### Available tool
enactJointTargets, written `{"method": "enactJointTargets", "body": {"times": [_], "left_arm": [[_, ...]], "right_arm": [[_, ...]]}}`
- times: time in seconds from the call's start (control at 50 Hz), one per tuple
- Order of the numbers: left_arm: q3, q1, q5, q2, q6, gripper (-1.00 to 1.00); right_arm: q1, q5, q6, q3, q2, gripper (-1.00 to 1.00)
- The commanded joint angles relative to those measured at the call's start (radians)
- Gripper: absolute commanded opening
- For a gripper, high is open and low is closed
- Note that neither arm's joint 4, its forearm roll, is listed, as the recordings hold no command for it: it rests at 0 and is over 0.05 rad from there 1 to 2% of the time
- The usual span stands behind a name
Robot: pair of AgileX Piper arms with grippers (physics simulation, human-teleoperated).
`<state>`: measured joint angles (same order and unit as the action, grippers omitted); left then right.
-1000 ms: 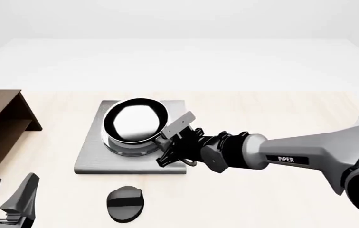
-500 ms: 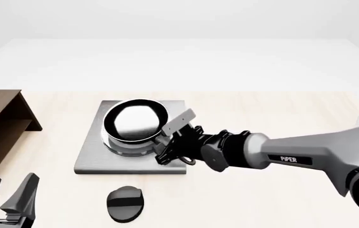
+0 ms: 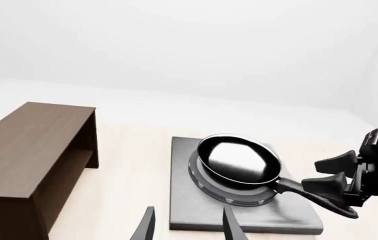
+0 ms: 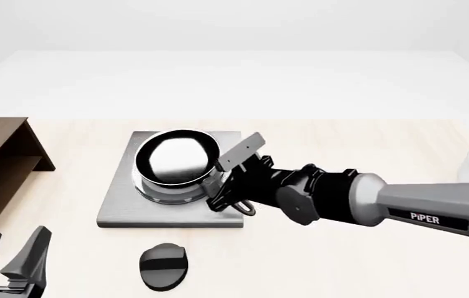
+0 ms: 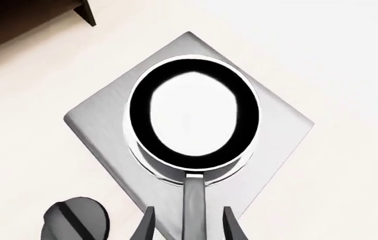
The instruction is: Turn on the stove and put the frying pan on it.
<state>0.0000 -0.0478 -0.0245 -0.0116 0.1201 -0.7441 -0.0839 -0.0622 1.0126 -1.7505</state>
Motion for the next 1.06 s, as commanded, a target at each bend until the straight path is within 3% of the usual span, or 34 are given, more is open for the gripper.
{"method": "enactJointTargets", "body": {"times": [0.02, 0.46, 1.06], "left_arm": [[0.000, -0.002, -0.006, 0.012, -0.006, 1.00], [0.000, 0.002, -0.008, 0.012, -0.020, 1.00], [0.000, 0.008, -0.009, 0.012, -0.045, 1.00]], "right_arm": [[-0.004, 0.022, -0.001, -0.059, 0.119, 1.00], [-0.002, 0.035, -0.014, -0.188, 0.316, 1.00], [0.100, 0.100, -0.022, -0.364, 0.592, 1.00]]}}
